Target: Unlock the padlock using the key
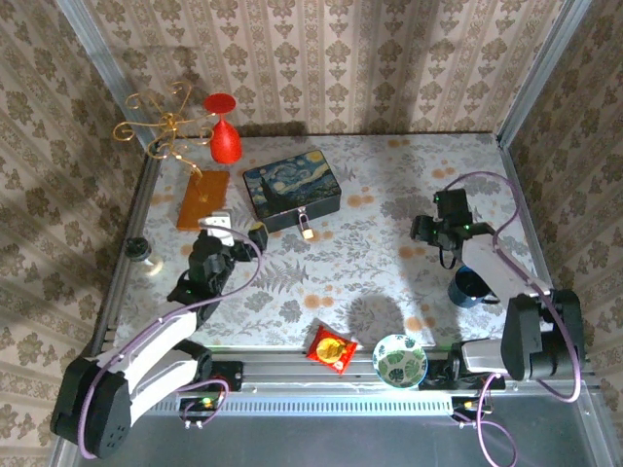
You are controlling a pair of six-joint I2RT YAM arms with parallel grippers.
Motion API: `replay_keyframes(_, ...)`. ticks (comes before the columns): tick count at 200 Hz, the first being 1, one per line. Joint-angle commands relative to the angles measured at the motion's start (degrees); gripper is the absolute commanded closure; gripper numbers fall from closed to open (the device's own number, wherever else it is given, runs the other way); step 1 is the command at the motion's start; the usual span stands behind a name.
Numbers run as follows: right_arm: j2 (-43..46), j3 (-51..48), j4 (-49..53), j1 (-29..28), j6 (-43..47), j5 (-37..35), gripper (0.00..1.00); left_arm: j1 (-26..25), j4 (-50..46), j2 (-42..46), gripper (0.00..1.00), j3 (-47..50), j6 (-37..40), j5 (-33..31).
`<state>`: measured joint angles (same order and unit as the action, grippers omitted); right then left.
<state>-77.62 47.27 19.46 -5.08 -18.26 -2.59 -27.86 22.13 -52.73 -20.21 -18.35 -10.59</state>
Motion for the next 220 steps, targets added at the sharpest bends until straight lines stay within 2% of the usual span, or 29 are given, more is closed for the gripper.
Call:
replay_keyframes(1,-5.36,3.14,4.18,-0.54,-0.3,3.43,0.38,-2.73,-1.12,-1.15,0.0,-0.33,-4.84,-2.77)
replay_keyframes(56,-17.35,10.27,6.16,-0.54,-0.44,3.5,0.45,-8.62,-0.46,-7.44,0.0,-4.55,-2.1,-4.11)
replay_keyframes(97,-22.56,13.64,6.98,-0.54,-2.21,2.84,0.54,-9.83,3.43,-11.61,0.0,-5.19,-3.95,-3.37)
replay_keyframes(148,-24.84,15.94,9.99,-0.54,-3.4,0.06,0.55,-10.24,4.15,-13.88,0.0,-6.34,-3.9,-2.38)
replay_keyframes(220,-26.77,17.32,13.04,-0.28,-4.07,-1.76,0.61,-10.38,4.85,-14.29,0.0,-5.98,-3.32,-2.53)
